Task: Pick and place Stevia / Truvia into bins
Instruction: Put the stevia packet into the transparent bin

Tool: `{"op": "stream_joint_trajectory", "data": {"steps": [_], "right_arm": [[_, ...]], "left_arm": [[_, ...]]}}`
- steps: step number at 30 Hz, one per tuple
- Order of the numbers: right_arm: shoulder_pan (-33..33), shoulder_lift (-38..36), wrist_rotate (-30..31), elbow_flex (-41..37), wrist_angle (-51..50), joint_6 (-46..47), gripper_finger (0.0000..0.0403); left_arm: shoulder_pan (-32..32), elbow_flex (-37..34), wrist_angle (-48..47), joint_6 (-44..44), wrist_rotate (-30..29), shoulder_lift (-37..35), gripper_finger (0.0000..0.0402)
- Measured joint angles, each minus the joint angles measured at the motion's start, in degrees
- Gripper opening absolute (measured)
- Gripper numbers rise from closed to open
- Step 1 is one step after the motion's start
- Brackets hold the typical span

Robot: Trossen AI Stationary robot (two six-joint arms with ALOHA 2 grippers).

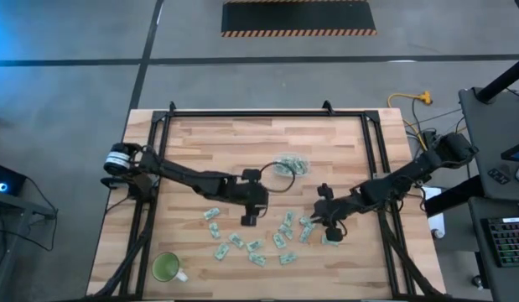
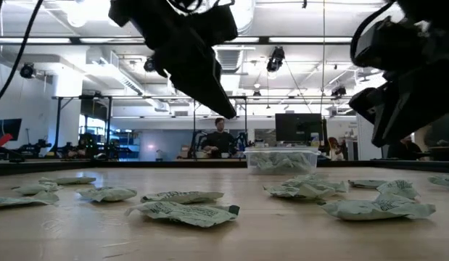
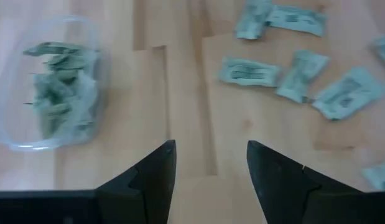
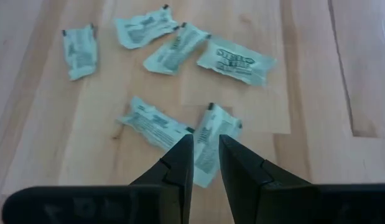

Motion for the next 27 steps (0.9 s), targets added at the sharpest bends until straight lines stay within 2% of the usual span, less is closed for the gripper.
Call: {"op": "stream_joint_trajectory", "data": {"steps": [7, 17, 27], "right_arm": [[1.71, 1.66, 3.99, -0.2, 0.35, 0.17, 0.0068], [1.71, 13.18, 3.77, 1.32, 3.23, 1.29, 0.0068], [1.68, 13.86, 4.29, 2.35, 2.38, 0.16, 0.0068]], "left_arm": [[-2.3, 0.02, -0.29, -1.56, -0.2, -0.04, 0.018], [-2.99, 0.02, -2.75, -3.19, -0.37, -0.04, 0.018], [-2.97, 0.02, -3.02, -3.06, -0.46, -0.07, 0.018]]}}
